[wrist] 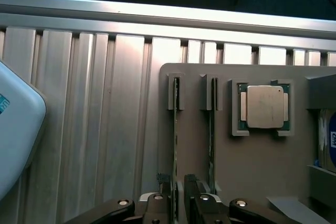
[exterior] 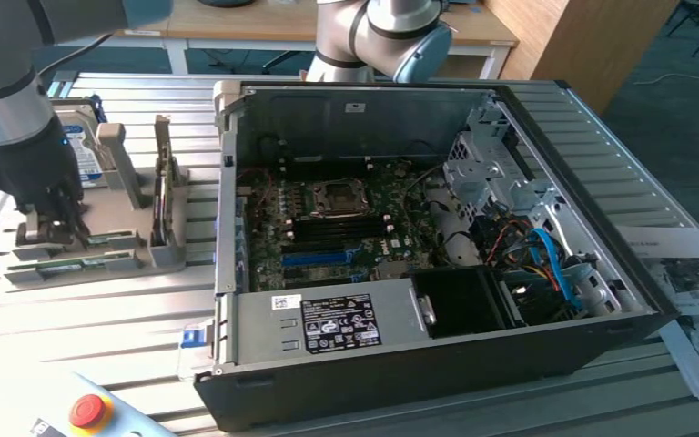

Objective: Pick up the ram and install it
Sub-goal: 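Pick up the ram and move it above insertion slot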

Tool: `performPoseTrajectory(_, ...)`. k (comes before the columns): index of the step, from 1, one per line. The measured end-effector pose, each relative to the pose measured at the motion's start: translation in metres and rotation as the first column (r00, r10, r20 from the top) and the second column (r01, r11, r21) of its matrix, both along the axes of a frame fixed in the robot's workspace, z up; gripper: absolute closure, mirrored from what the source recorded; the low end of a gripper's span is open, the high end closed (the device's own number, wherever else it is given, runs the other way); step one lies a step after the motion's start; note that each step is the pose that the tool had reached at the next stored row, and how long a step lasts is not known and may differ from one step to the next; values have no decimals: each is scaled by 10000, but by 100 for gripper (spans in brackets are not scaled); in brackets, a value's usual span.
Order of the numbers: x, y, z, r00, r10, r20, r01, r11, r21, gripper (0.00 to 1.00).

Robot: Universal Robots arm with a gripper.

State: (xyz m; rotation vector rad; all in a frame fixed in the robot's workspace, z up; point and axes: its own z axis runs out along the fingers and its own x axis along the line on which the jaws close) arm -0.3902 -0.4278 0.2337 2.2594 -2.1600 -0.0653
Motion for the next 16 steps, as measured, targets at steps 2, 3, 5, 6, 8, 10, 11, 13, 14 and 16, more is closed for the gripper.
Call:
performPoseTrajectory(2,0,0,-35,10000,0,1,0,10000,1,75)
performPoseTrajectory(3,0,0,-52,10000,0,1,0,10000,0,75)
performPoseTrajectory(5,0,0,-86,10000,0,1,0,10000,0,75)
performPoseTrajectory(6,0,0,-103,10000,0,2,0,10000,0,75)
performPoseTrajectory(8,0,0,-134,10000,0,2,0,10000,0,75)
performPoseTrajectory(10,0,0,-139,10000,0,1,0,10000,0,75)
performPoseTrajectory(11,0,0,-140,10000,-1,1,1,10000,0,75)
performPoseTrajectory(13,-1,-3,-140,10000,-3,1,3,10000,-1,75)
performPoseTrajectory(14,-1,-13,-141,10000,-2,2,2,10000,0,75)
performPoseTrajectory(16,0,-35,-142,10000,0,1,0,10000,-1,75)
